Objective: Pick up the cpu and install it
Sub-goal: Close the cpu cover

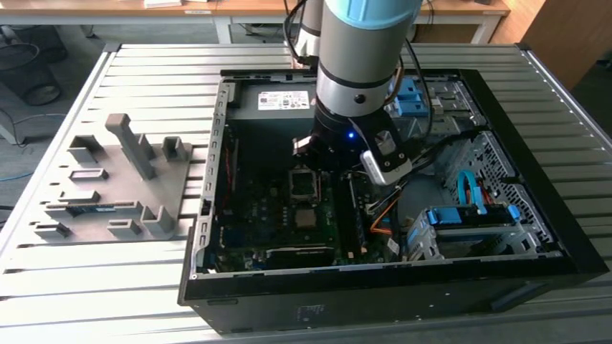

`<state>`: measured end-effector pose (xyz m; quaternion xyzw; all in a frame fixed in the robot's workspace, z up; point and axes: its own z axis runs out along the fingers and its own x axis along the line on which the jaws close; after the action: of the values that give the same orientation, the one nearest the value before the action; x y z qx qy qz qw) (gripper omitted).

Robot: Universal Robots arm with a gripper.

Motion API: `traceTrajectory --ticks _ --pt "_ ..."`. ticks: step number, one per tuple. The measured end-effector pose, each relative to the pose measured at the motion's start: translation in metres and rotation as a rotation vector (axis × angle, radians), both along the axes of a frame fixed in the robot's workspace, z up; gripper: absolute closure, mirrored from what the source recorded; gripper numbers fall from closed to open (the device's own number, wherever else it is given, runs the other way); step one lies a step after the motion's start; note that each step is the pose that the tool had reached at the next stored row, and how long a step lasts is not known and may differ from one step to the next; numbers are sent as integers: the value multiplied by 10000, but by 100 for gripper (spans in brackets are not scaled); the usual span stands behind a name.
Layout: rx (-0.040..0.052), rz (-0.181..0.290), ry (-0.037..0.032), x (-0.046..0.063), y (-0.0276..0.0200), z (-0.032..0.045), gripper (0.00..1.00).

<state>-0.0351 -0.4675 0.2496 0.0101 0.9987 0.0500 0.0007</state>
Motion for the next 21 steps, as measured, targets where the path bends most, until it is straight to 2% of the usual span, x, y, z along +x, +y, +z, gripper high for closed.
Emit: traceTrajectory --ticks 2,3,4,10,18,19,21 --pt "369 0 -2 0 0 0 90" --pt "475 0 -1 0 0 0 90" --pt "509 0 -1 -1 -1 1 90" --pt "522 255 5 0 -1 0 90" --pt "533 265 7 0 -1 -1 90" --pt "656 268 4 1 -1 -2 90" --pt "1027 265 0 3 -1 -1 90"
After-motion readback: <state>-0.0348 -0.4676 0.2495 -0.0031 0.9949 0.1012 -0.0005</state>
